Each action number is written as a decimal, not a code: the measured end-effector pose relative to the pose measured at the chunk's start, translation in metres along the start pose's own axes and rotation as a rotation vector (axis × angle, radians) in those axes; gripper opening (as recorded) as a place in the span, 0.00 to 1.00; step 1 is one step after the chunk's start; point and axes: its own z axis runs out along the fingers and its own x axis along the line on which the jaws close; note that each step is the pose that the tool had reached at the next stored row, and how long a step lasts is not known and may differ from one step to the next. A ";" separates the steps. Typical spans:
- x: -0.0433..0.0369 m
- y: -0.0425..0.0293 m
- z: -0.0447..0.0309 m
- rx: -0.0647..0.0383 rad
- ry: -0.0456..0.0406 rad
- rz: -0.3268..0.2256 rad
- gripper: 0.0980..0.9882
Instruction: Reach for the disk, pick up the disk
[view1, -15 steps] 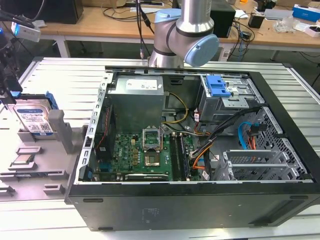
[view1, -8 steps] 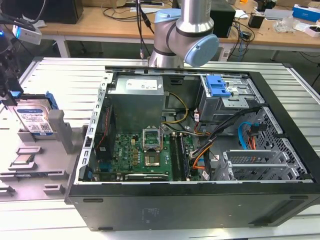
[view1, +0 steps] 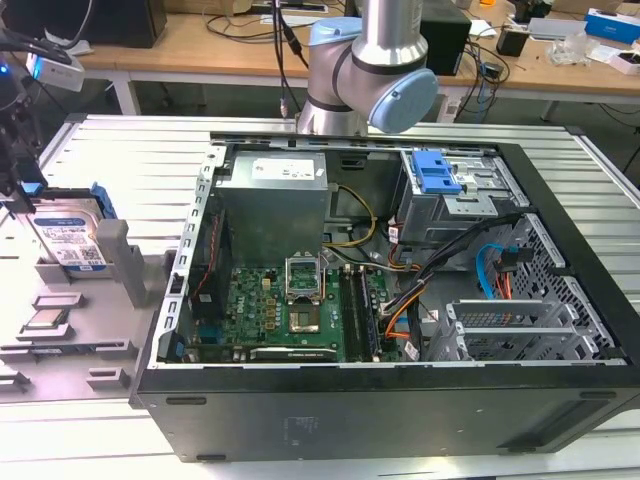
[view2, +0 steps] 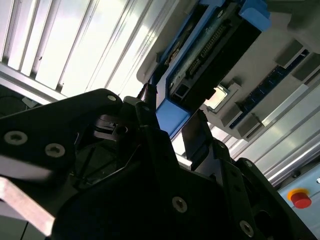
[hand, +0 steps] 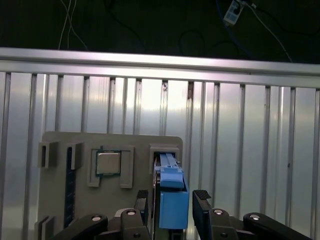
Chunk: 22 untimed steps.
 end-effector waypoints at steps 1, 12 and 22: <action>0.0000 0.0000 0.0004 0.000 0.0000 0.000 0.43; 0.0000 -0.0003 0.0072 0.000 0.0000 0.000 0.43; -0.0001 -0.0009 0.0250 0.000 0.0002 0.000 0.43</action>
